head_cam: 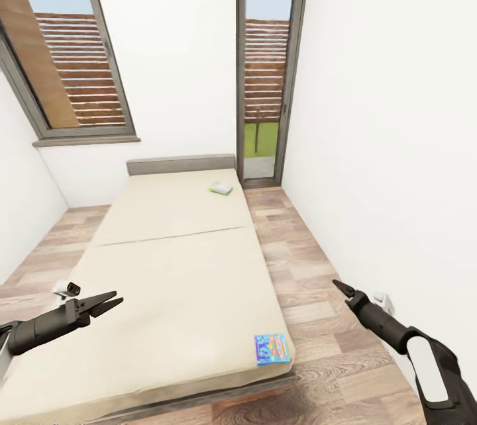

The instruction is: Put all the toys in the child's room - the three board games (two on the bed and one on the table), the two jigsaw puzzles on the table, and the tennis ball on the table - inside the toy box on the table in the child's room.

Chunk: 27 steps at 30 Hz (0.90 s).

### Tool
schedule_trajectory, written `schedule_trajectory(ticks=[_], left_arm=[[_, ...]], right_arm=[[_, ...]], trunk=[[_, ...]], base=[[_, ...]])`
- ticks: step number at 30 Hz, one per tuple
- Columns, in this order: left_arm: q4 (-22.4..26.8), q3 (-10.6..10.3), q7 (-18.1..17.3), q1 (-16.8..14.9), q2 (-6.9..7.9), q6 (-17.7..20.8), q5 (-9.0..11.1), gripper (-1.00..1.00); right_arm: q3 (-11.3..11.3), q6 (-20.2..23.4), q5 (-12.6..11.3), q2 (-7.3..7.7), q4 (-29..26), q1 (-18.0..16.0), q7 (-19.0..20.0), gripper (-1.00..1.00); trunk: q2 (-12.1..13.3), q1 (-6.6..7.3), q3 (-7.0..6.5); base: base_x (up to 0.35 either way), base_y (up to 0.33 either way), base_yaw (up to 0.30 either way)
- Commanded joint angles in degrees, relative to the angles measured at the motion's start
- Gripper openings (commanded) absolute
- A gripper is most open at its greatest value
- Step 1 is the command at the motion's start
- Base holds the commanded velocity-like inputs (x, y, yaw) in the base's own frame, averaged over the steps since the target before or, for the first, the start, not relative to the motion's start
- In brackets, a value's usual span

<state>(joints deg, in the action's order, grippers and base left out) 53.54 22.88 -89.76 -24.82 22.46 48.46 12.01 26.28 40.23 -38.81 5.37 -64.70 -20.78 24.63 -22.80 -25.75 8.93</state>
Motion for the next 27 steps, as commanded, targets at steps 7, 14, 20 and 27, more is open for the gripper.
schedule_trajectory(ticks=[7, 14, 20, 27], left_arm=[[0.0, 0.0, -0.2, -0.1, -0.05, 0.6, -0.1, 1.0], [-0.1, 0.1, -0.2, -0.1, -0.23, 0.8, -0.1, 1.0], [-0.1, 0.1, -0.2, -0.1, -0.36, 0.6, -0.1, 1.0], [-0.1, 0.1, -0.2, -0.1, -0.39, 0.5, 0.0, 1.0]], right_arm=[[-0.5, 0.2, -0.1, 0.02, -2.3, -0.1, -0.1, 1.0], [-0.8, -0.2, 0.0, -0.24, -2.4, -0.1, -0.2, 1.0], [-0.9, -1.2, 0.0, -0.27, -2.4, -0.1, -0.1, 1.0], [-0.9, -1.4, 0.0, -0.34, -2.7, -0.1, -0.1, 1.0]], trunk=[[-0.1, -0.03, -0.02], [-0.1, -0.03, -0.04], [-0.1, -0.03, -0.04], [-0.1, -0.03, -0.05]], base=[[0.02, -0.121, 0.205], [0.11, -0.177, 0.031], [0.082, -0.153, 0.001], [0.013, -0.189, 0.023]])
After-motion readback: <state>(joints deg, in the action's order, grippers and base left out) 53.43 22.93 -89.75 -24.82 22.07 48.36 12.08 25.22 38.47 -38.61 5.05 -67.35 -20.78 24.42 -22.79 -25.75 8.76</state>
